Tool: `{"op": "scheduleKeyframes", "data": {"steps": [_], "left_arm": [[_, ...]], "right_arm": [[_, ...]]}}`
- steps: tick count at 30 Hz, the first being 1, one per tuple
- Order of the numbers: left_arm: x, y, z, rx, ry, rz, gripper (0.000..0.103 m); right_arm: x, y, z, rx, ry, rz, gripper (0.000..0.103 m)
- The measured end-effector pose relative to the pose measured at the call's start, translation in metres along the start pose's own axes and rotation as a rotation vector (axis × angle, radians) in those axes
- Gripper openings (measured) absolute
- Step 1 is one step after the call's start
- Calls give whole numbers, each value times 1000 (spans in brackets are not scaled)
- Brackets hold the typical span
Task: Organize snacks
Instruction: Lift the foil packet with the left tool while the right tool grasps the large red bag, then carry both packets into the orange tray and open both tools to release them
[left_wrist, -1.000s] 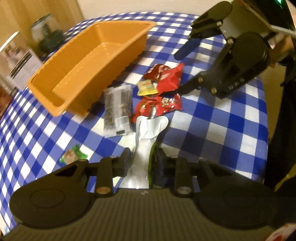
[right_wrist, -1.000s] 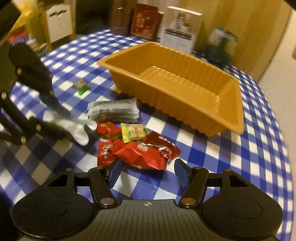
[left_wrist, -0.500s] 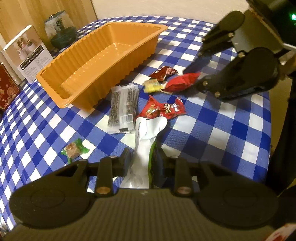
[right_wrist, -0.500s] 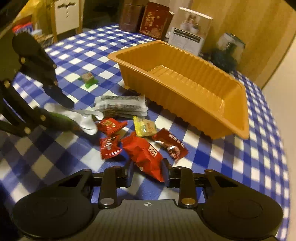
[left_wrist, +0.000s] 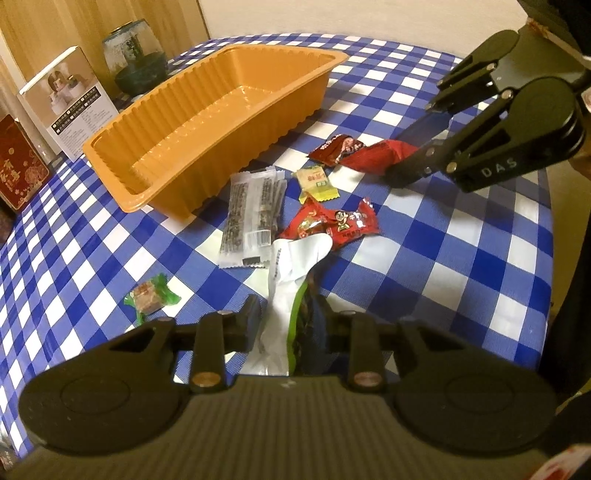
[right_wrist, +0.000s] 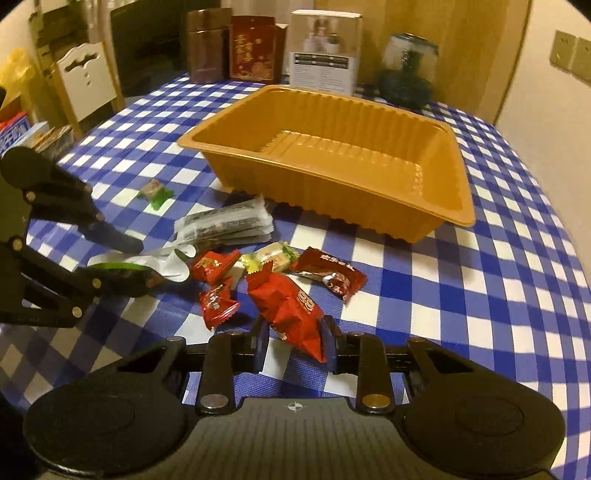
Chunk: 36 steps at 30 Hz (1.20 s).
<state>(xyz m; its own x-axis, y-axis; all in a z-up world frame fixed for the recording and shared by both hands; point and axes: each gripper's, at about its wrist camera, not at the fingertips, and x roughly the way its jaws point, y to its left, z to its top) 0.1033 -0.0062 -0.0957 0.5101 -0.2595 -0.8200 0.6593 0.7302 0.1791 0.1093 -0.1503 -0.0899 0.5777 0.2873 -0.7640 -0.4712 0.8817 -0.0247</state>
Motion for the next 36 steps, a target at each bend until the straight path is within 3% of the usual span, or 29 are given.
{"op": "scheduleKeyframes", "data": {"steps": [7, 20, 36], "left_arm": [[-3, -2, 2, 8, -6, 10, 24], [-28, 4, 6, -78, -38, 31, 22], [-66, 9, 25, -168, -152, 69, 22]], "right_arm": [[-5, -2, 3, 42, -19, 3, 29], [-16, 2, 7, 69, -42, 10, 24], [-34, -10, 14, 150, -120, 17, 20]]}}
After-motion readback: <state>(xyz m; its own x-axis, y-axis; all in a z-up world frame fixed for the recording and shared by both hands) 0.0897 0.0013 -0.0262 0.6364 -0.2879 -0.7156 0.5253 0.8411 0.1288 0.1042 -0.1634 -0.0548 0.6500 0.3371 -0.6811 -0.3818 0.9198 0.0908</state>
